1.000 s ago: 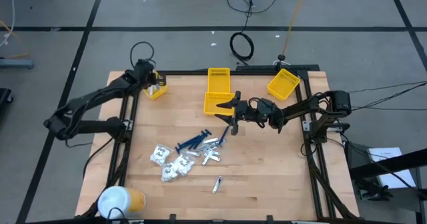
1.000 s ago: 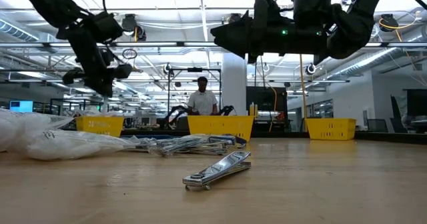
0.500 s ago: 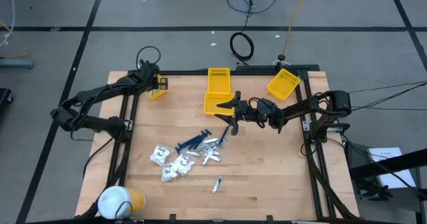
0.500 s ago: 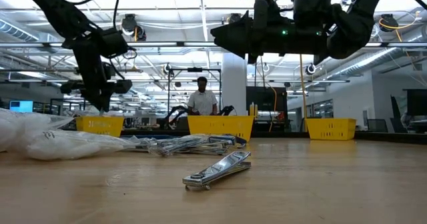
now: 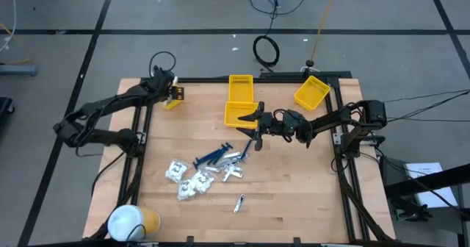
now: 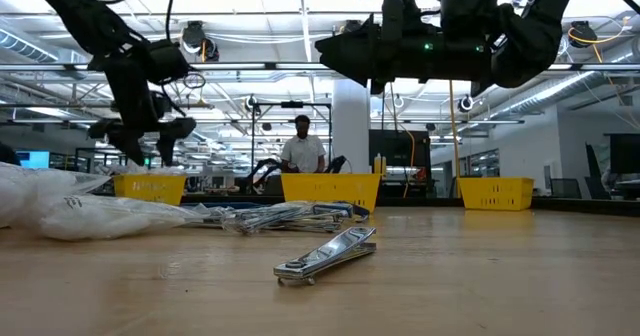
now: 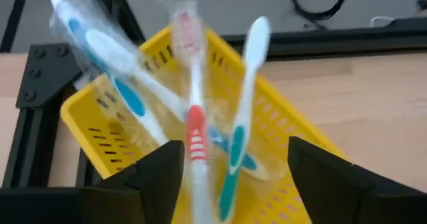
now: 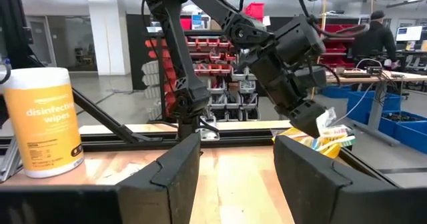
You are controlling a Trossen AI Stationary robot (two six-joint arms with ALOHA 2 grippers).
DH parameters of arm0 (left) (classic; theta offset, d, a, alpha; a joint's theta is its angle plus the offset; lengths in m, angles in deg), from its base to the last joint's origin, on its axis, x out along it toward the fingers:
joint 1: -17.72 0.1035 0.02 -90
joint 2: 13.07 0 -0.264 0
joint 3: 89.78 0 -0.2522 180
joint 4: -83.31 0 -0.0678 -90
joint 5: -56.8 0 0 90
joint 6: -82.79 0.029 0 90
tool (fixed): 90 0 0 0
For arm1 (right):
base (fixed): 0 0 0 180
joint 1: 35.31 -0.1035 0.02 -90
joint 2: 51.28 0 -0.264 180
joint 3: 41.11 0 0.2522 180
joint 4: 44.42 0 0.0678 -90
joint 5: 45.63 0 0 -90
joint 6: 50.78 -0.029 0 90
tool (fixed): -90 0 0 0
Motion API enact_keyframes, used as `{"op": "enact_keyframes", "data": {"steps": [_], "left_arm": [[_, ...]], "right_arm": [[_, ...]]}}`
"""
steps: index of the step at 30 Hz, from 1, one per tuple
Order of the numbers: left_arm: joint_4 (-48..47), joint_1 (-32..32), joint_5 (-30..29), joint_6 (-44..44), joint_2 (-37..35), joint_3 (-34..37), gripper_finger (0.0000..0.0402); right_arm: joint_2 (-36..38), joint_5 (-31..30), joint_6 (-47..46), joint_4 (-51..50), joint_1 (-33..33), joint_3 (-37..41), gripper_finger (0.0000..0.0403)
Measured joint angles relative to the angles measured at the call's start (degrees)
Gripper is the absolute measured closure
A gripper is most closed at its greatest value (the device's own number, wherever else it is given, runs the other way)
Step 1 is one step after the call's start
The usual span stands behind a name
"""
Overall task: Pick & Place Travel size toiletries
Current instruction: Put the blue razor into the right yellow bin
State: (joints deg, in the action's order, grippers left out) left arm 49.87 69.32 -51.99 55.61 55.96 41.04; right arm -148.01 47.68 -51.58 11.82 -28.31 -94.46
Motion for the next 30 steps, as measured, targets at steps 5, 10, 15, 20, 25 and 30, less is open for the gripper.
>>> {"op": "enact_keyframes", "data": {"steps": [5, 10, 15, 20, 25, 30], "left_arm": [[0.34, -3.37, 0.75, -0.28, -7.49, 0.0, 0.0113], [1.87, -9.54, 0.76, -0.06, -16.6, 0.0, 0.0111], [5.53, -19.55, 1.18, 3.0, -23.34, 0.0, 0.0118], [8.88, -29.81, 1.39, 6.75, -24.93, 0.0, 0.0117], [9.29, -36.7, 1.38, 8.56, -23.74, 0.0, 0.012], [9.28, -38.93, 0.8, 9.1, -21.44, 0.0, 0.0118]], "right_arm": [[0.0, -0.03, 0.04, -0.02, 0.0, 0.0, 0.0223], [0.0, -0.03, 0.14, -0.06, 0.0, 0.0, 0.0223], [0.0, 1.22, 2.9, -3.68, 0.02, 0.0, 0.0225], [0.0, 10.82, 5.14, -10.0, -0.02, -0.02, 0.0226], [0.0, 14.98, 5.05, -21.17, -1.34, -0.07, 0.0227], [0.0, 11.37, 9.13, -36.22, -2.71, -0.45, 0.0227]]}}
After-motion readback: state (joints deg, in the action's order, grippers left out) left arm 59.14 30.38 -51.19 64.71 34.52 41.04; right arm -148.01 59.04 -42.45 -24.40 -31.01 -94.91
